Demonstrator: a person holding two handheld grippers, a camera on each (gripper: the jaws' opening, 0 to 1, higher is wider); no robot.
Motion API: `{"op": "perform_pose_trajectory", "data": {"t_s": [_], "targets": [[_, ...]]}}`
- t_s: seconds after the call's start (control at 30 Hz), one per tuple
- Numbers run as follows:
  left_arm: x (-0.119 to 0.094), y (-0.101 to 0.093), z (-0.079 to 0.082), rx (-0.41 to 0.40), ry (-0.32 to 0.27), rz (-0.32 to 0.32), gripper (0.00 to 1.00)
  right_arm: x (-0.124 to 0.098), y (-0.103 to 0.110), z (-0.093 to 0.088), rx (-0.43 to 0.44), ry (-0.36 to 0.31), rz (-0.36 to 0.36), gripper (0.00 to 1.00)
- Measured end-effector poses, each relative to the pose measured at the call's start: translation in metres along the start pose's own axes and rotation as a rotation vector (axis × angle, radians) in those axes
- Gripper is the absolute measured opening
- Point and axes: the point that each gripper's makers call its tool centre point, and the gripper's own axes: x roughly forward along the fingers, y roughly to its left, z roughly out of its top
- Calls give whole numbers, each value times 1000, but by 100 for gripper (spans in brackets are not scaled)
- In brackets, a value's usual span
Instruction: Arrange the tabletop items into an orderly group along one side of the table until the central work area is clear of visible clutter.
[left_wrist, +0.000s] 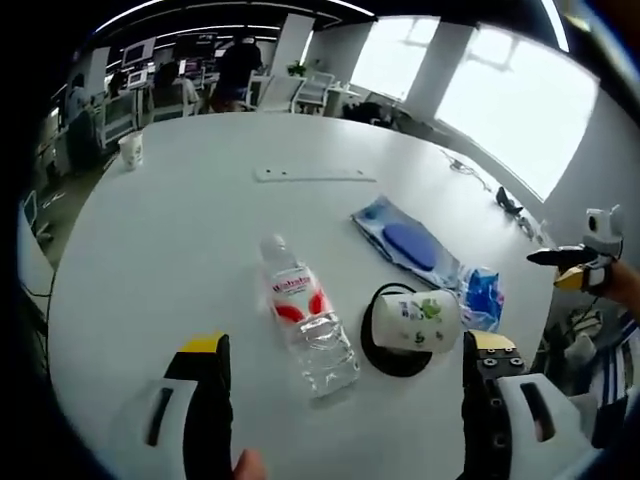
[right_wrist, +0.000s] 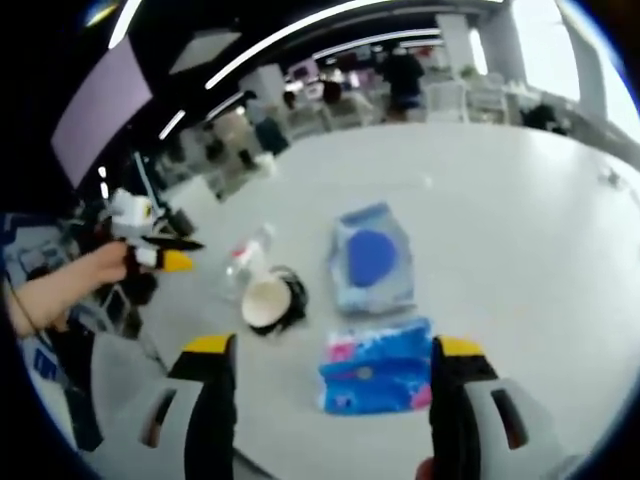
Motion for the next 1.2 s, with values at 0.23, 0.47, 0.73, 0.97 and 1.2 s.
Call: {"op": "perform_pose_trajectory", "data": {"t_s": [0.23,0.47,0.73,0.97,1.2], "targets": [[10,8,-5,-16,21,38,90,-4,-9,-8,21,2,-19,76],[17,16,-5,-28,38,65,87,-6,-17,-13,55,-8,-45,75],[27,24,-8,-53,57,130,86,1,-18,-14,62,-22,-53,72],[31,30,-14,-55,80,187,77,3,-20,-13,94,-53,-57,72],[37,30,-14,-100,72,208,75,3,-23,-18,112,-63,-57,71]]}}
